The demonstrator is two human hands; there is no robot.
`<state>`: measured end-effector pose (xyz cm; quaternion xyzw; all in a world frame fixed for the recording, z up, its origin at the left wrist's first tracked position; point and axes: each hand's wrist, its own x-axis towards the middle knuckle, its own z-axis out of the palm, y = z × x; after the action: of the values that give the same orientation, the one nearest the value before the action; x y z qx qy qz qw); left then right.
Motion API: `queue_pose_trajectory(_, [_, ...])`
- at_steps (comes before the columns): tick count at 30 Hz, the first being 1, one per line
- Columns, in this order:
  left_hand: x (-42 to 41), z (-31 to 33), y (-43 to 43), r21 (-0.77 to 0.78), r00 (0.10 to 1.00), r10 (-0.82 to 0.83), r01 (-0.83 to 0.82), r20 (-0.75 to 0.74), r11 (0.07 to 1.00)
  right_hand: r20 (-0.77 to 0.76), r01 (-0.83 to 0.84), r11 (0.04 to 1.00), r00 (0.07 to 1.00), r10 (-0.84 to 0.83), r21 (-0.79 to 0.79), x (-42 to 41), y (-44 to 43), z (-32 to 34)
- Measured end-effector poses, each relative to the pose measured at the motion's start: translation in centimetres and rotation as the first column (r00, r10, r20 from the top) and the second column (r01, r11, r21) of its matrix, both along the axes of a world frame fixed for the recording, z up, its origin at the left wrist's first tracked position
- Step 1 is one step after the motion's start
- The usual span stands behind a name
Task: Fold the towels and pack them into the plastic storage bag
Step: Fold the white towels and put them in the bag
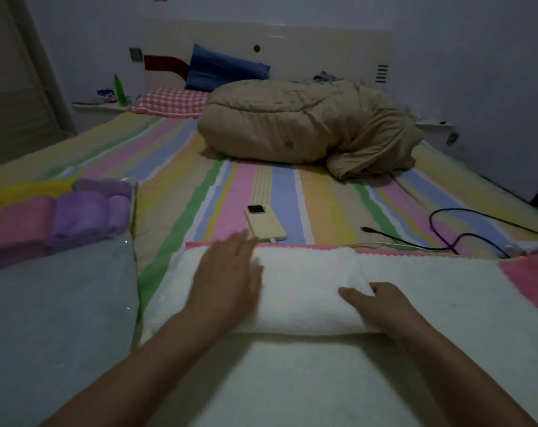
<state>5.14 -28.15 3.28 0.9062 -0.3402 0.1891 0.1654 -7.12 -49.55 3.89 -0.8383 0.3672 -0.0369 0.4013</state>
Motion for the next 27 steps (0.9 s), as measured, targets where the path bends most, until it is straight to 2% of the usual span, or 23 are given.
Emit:
queue_pose_trajectory(2, [-1.6, 0.4, -1.9, 0.101, 0.994, -0.028, 0.040, -0.110, 0.994, 0.164, 0.047, 0.956, 0.982, -0.098, 0.290, -0.6, 0.0, 1.7])
queue_pose_trajectory(4, [-2.7, 0.3, -3.3, 0.221, 0.976, -0.008, 0.057, -0.216, 0.974, 0.236, 0.056, 0.864, 0.951, -0.199, 0.500, -1.6, -0.8, 3.2])
queue_pose_trajectory(7, [-4.7, -0.8, -5.2, 0.310, 0.950, 0.003, 0.099, -0.311, 0.945, 0.226, 0.112, 0.784, 0.924, -0.308, 0.611, -3.4, -3.1, 3.5])
queue_pose_trajectory(8, [-5.3, -1.8, -5.7, 0.311, 0.952, -0.002, 0.102, -0.306, 0.945, 0.204, 0.154, 0.742, 0.907, -0.367, 0.652, -4.1, -3.6, 3.0])
queue_pose_trajectory(10, [-6.2, -3.8, -6.2, 0.284, 0.974, 0.006, 0.060, -0.227, 0.957, 0.163, 0.203, 0.598, 0.851, -0.499, 0.775, -5.2, -3.7, 1.9])
queue_pose_trajectory(12, [-6.4, -5.2, -6.0, 0.205, 0.979, 0.010, 0.032, -0.202, 0.978, 0.191, 0.115, 0.451, 0.795, -0.576, 0.885, -6.0, -3.3, 0.7])
queue_pose_trajectory(15, [-6.6, -6.4, -5.8, 0.164, 0.982, -0.013, 0.044, -0.189, 0.985, 0.251, -0.114, 0.240, 0.688, -0.681, 0.964, -6.8, -1.6, -0.5])
queue_pose_trajectory(16, [-6.8, -6.4, -5.8, 0.165, 0.984, -0.007, 0.036, -0.177, 0.986, 0.237, -0.156, 0.178, 0.648, -0.724, 0.971, -6.7, -0.5, -0.7])
queue_pose_trajectory(17, [-6.9, -6.4, -5.8, 0.161, 0.987, -0.005, 0.031, -0.159, 0.986, 0.225, -0.166, 0.155, 0.619, -0.753, 0.974, -6.6, 0.8, -0.7])
queue_pose_trajectory(19, [-7.0, -6.5, -5.9, 0.151, 0.987, 0.001, 0.024, -0.163, 0.988, 0.265, -0.105, 0.254, 0.602, -0.753, 0.962, -5.8, 3.3, -1.4])
queue_pose_trajectory(21, [-7.1, -6.5, -5.7, 0.122, 0.986, -0.024, 0.045, -0.163, 0.991, 0.366, 0.040, 0.471, 0.574, -0.733, 0.881, -4.9, 4.6, -2.0])
queue_pose_trajectory(22, [-7.1, -6.4, -5.6, 0.081, 0.982, -0.047, 0.063, -0.180, 0.995, 0.440, 0.132, 0.611, 0.578, -0.687, 0.781, -4.5, 5.1, -1.9])
queue_pose_trajectory(23, [-6.9, -6.0, -5.4, -0.038, 0.973, -0.086, 0.079, -0.214, 0.996, 0.513, 0.218, 0.745, 0.604, -0.610, 0.630, -4.2, 5.7, -1.7])
queue_pose_trajectory(24, [-6.8, -5.1, -5.1, -0.223, 0.943, -0.138, 0.071, -0.303, 0.972, 0.562, 0.273, 0.850, 0.653, -0.508, 0.451, -3.8, 6.2, -1.3])
queue_pose_trajectory(25, [-6.6, -3.8, -4.5, -0.428, 0.884, -0.212, 0.015, -0.418, 0.904, 0.586, 0.296, 0.913, 0.701, -0.406, 0.279, -3.2, 6.9, -0.8])
queue_pose_trajectory(26, [-6.2, -2.4, -3.6, -0.567, 0.816, -0.271, -0.083, -0.510, 0.820, 0.599, 0.284, 0.949, 0.739, -0.308, 0.138, -2.6, 7.8, -0.3])
queue_pose_trajectory(27, [-5.6, -1.3, -2.4, -0.641, 0.776, -0.283, -0.195, -0.564, 0.742, 0.617, 0.244, 0.970, 0.764, -0.190, -0.004, -2.0, 8.9, 0.1])
